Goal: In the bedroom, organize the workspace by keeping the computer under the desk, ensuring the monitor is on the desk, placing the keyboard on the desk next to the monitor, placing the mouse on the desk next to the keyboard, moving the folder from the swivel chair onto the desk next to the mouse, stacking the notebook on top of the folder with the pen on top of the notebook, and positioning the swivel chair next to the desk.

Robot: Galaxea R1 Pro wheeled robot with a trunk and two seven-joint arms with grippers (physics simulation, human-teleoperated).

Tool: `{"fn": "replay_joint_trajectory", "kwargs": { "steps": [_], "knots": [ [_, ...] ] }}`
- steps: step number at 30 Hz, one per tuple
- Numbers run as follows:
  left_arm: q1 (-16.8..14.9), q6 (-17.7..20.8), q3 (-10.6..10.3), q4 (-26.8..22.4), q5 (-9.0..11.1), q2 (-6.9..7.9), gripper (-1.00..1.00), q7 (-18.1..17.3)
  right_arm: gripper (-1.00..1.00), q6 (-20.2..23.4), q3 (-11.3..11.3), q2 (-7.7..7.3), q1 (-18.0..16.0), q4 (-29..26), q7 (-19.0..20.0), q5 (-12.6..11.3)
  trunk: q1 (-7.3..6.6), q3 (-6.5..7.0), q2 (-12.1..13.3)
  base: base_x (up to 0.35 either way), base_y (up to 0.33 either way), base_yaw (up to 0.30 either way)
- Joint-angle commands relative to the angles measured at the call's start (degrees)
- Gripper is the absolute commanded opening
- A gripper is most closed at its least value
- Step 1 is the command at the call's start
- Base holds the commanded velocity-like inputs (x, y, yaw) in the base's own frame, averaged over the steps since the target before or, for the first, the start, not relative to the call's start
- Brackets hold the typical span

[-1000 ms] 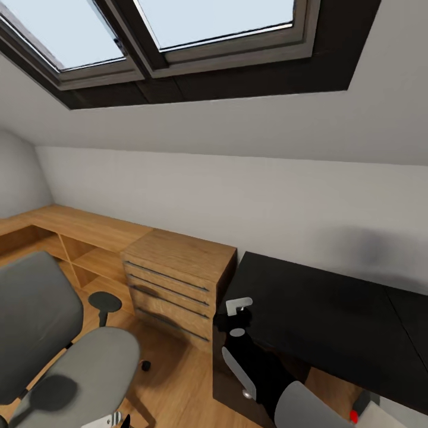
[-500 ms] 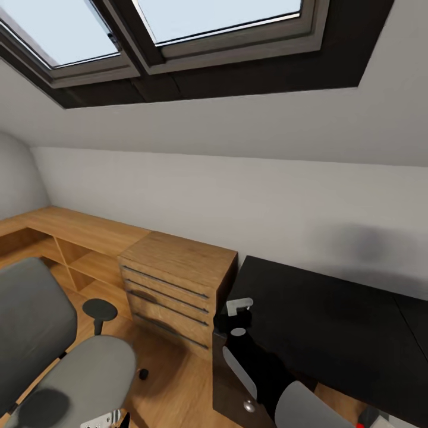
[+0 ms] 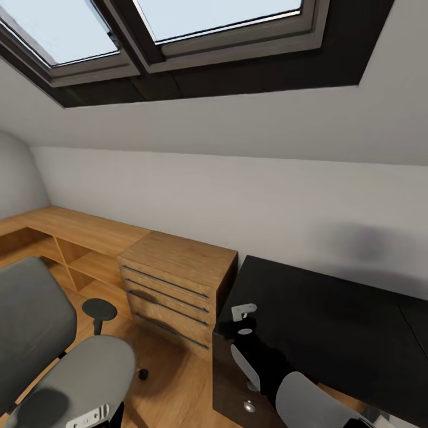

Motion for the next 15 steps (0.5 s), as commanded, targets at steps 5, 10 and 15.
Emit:
{"fn": "replay_joint_trajectory", "kwargs": {
  "steps": [5,10,15],
  "knots": [
    [0.2,0.3,0.0,-0.3,0.7,0.02,1.00,0.2,1.00,0.2,-0.4,0.00,-0.1,0.0,-0.4,-0.3,1.12,-0.97,-2.1,0.000,0.000,0.000],
    [0.2,0.3,0.0,-0.3,0.7,0.02,1.00,0.2,1.00,0.2,-0.4,0.00,-0.2,0.0,-0.4,-0.3,2.22,-1.87,-4.1,0.000,0.000,0.000],
    [0.2,0.3,0.0,-0.3,0.7,0.02,1.00,0.2,1.00,-0.4,-0.5,0.00,-0.2,0.0,-0.4,-0.3,3.32,-2.77,-6.1,0.000,0.000,0.000]
  ]
}}
